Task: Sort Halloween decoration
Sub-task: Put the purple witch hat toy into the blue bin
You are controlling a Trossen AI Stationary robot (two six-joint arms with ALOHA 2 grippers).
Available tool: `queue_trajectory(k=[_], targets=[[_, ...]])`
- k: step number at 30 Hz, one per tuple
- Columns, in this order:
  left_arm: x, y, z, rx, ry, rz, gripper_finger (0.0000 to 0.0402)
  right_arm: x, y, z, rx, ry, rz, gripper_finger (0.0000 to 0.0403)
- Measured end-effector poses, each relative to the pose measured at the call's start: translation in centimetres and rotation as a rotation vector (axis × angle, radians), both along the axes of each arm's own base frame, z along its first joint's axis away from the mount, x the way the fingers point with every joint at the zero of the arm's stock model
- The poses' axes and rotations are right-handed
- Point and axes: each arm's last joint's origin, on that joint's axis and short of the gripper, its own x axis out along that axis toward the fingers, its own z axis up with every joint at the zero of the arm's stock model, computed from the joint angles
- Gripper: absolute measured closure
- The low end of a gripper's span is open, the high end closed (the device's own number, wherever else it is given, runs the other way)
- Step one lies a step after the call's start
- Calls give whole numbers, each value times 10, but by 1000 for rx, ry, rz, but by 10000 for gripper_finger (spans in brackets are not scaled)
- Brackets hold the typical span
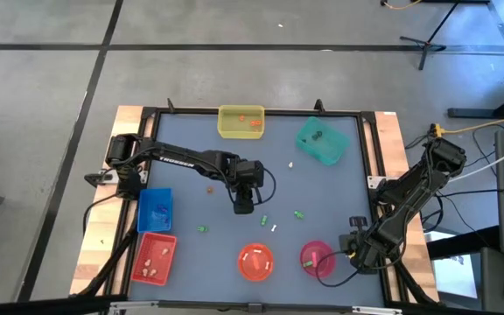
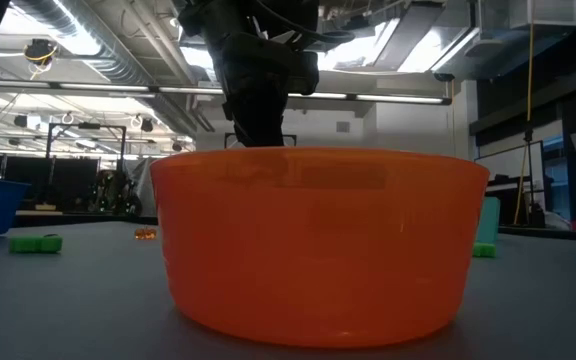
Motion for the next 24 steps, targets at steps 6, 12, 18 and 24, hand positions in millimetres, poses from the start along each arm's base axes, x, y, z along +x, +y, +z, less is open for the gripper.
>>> queue_trajectory(k=[6,12,18,24], targets=[[0,0,0,0,0,0,298,0,1,0,5,-2,0,316],[0,0,0,0,-1,0,298,1,1,1,8,-5,0,317],[9,-6,5,-7,-104,-21,298,4,1,1,-17,-77,-36,317],[23,-24,16,56,-297,-168,298,6,1,1,-47,-143,-123,317]])
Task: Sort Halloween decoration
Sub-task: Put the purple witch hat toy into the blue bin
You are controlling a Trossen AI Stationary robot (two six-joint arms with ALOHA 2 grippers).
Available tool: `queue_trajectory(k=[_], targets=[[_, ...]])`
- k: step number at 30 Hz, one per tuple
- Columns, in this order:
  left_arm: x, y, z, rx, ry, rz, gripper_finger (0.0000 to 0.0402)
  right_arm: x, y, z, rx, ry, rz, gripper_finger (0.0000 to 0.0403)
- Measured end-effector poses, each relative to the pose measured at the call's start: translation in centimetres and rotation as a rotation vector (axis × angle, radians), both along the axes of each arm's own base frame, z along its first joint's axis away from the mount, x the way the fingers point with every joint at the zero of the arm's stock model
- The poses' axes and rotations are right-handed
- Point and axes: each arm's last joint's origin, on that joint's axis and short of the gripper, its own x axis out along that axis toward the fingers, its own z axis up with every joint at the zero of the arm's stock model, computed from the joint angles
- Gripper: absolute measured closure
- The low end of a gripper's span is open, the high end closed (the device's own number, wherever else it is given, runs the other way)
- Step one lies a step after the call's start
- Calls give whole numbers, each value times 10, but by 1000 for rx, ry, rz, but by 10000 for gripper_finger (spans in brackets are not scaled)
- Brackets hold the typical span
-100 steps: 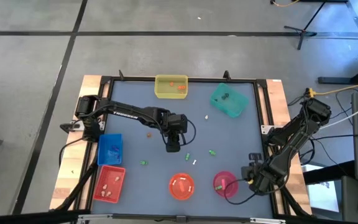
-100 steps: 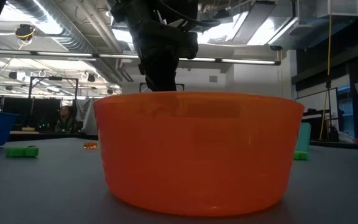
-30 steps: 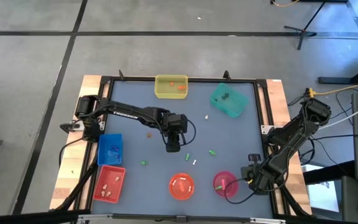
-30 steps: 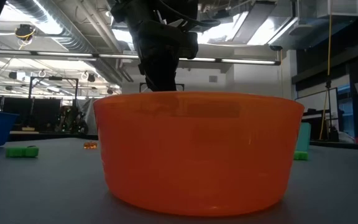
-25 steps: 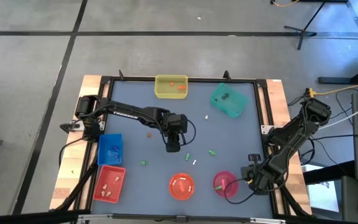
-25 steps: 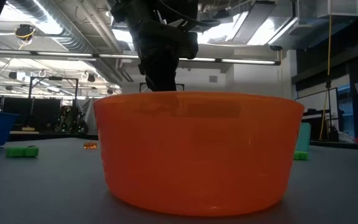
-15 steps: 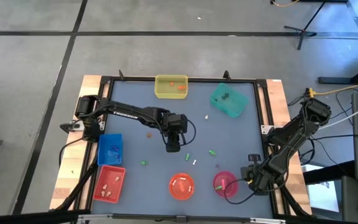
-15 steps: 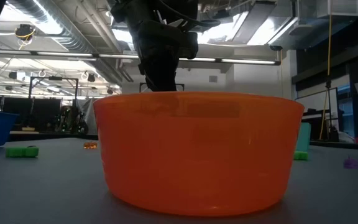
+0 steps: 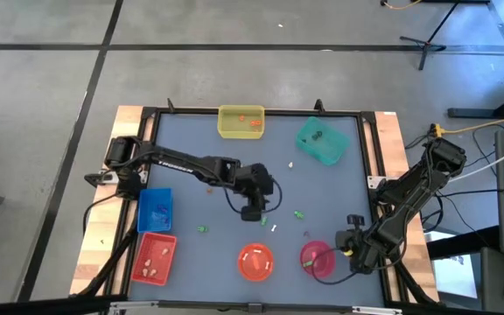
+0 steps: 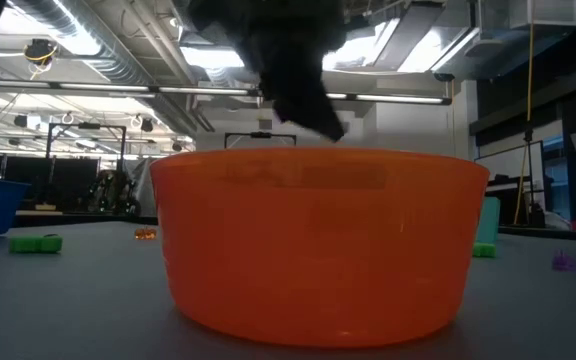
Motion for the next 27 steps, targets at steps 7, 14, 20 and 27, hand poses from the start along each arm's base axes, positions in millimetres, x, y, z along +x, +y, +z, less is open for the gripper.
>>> queue_trajectory(k=[7,14,20,27], targets=[[9,-23,11,70,-167,-133,298,0,0,0,8,0,-56,317],[9,-31,12,68,-181,-150,298,11,-8,0,28,21,-185,303],[9,-30,12,65,-177,-141,298,28,-25,0,18,33,-297,246],[-4,-29,27,60,-147,-138,298,38,-51,0,36,207,-346,203]])
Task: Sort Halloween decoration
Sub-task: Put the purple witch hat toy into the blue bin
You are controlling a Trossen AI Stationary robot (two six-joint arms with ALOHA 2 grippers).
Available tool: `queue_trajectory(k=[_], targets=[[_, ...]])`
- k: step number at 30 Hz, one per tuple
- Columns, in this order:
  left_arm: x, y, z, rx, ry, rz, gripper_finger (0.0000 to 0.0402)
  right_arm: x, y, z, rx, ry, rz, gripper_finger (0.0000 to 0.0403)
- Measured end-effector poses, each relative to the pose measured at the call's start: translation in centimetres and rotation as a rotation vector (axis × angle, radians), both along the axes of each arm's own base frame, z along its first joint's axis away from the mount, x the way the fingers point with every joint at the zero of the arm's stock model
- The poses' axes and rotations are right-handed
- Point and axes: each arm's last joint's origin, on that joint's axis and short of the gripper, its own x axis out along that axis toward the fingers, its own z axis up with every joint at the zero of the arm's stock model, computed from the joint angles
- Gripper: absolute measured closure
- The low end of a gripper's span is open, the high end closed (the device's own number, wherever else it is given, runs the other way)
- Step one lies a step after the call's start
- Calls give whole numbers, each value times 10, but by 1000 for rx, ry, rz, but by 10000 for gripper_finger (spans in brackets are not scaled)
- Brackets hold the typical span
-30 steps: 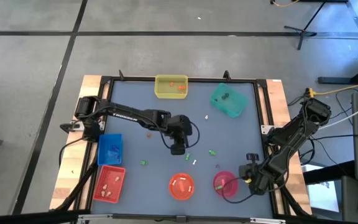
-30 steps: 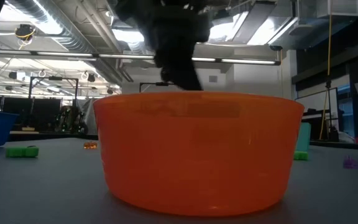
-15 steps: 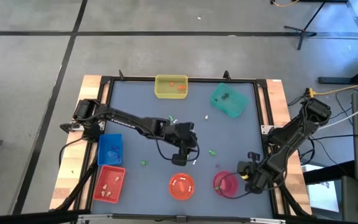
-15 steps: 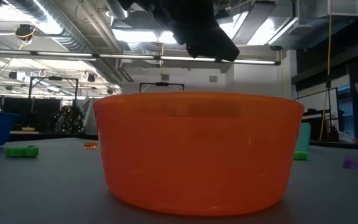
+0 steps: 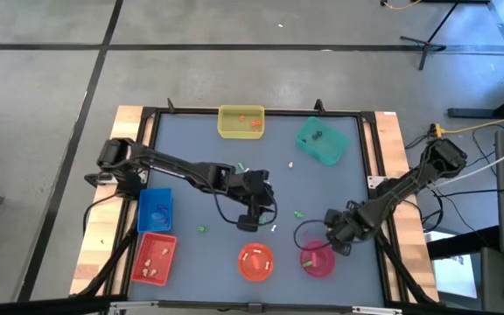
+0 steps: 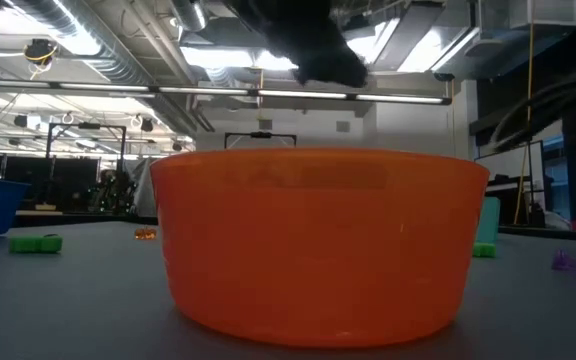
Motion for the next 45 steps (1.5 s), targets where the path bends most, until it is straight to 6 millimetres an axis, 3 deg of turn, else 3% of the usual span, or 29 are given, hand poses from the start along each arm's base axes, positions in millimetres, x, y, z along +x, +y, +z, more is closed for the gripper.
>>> queue_trajectory(k=[4,10,16,22,35,45], targets=[[-23,2,25,-4,38,2,298,4,-11,9,13,-32,-36,199],[-66,-2,64,19,13,2,298,9,-27,41,39,-207,-107,198],[-118,-4,55,41,-13,100,298,28,-37,68,133,-438,-227,198],[-151,-5,34,-24,-146,142,298,57,-33,71,244,-605,-247,198],[-161,-4,15,-38,-178,141,298,76,-19,18,258,-339,-261,198],[-161,-4,15,-74,-176,166,298,77,-20,5,194,-286,-259,198]])
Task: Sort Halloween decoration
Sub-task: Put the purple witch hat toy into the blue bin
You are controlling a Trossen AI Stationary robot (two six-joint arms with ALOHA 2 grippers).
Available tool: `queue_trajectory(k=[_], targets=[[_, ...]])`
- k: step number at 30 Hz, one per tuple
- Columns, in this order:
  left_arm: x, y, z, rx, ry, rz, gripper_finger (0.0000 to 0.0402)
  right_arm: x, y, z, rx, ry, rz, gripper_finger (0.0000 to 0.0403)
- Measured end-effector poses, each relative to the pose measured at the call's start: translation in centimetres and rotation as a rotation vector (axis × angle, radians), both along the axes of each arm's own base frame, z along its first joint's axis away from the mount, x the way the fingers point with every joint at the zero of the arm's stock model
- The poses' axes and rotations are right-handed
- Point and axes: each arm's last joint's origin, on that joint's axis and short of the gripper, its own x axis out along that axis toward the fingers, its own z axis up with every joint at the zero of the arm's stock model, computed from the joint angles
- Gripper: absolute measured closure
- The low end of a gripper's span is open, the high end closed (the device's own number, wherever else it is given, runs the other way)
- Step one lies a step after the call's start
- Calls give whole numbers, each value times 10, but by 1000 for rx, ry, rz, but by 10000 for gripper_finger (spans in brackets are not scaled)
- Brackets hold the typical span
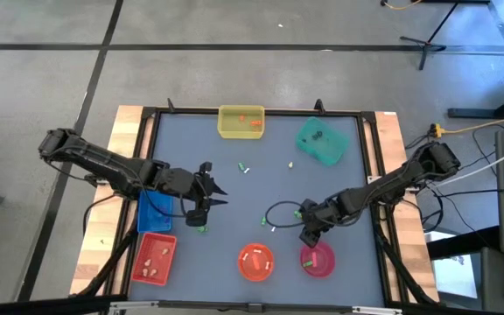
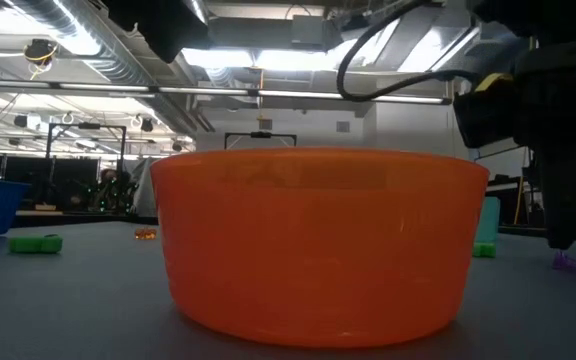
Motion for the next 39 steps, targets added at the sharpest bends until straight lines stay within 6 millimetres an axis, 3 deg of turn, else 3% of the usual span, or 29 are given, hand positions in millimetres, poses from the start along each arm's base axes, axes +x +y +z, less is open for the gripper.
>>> queue_trajectory(k=[7,17,29,39], targets=[[0,0,0,0,-1,0,298,1,0,-1,-29,-17,19,198],[0,0,0,0,-1,0,298,2,17,-19,-88,-10,93,198],[0,0,0,0,-3,0,298,2,16,-20,-141,-25,79,201],[0,0,0,0,-2,0,298,1,15,-21,-163,-23,96,287]])
